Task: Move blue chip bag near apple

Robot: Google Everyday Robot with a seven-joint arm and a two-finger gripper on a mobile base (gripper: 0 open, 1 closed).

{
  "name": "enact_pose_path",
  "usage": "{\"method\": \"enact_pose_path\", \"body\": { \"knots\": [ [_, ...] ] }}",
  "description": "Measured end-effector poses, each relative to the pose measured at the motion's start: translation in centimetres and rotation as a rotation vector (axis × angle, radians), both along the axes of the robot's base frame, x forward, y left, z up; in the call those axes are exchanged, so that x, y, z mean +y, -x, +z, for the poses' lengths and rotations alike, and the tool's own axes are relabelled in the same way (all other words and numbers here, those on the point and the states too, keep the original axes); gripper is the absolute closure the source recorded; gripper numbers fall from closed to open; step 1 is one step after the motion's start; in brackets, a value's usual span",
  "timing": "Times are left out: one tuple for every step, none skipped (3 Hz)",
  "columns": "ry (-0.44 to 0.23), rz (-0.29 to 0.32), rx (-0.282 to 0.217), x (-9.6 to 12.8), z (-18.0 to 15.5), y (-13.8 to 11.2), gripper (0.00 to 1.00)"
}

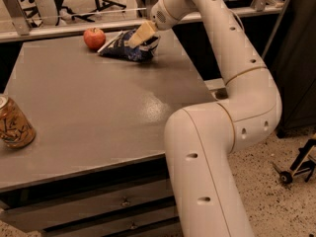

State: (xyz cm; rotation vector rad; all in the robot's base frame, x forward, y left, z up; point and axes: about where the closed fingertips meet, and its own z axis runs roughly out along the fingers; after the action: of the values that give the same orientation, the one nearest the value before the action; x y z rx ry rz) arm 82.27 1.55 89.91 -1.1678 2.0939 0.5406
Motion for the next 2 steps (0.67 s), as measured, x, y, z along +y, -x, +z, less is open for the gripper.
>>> {"method": "enact_pose_path", "body": {
  "knots": [
    [-0.019,0.001,-0.013,0.2,0.5,-0.2,0.00],
    [-0.026,-0.046,-0.114,-4.8,5.2,0.4,0.00]
  ]
}}
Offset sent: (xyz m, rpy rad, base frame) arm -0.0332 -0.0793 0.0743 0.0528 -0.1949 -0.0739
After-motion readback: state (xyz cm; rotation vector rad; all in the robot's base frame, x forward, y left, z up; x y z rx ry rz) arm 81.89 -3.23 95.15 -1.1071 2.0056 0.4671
